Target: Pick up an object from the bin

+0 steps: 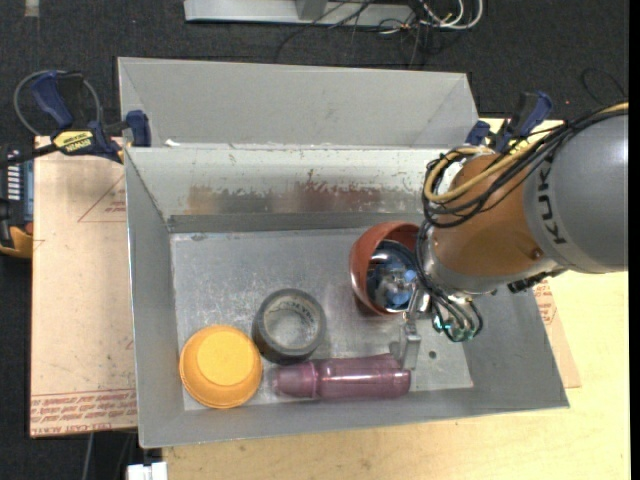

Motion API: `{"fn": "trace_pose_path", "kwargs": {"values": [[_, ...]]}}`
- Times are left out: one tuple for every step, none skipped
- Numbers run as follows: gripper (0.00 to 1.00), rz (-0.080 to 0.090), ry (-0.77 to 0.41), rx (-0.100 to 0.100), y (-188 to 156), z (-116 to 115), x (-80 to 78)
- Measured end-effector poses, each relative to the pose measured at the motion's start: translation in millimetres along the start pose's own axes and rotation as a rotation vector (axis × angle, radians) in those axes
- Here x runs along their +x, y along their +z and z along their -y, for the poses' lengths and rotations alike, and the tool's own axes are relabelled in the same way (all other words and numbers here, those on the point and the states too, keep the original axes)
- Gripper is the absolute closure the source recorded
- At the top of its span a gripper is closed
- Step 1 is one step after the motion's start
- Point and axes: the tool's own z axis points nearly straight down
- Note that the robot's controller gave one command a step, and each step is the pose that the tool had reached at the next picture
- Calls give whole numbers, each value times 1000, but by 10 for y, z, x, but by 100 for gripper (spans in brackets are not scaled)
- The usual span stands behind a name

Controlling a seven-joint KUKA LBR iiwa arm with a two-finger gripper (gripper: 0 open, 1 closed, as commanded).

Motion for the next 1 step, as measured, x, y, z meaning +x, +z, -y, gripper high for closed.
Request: {"fn": "trace_pose_path", "kwargs": {"values": [[0,0,-1,0,0,-1,0]]}}
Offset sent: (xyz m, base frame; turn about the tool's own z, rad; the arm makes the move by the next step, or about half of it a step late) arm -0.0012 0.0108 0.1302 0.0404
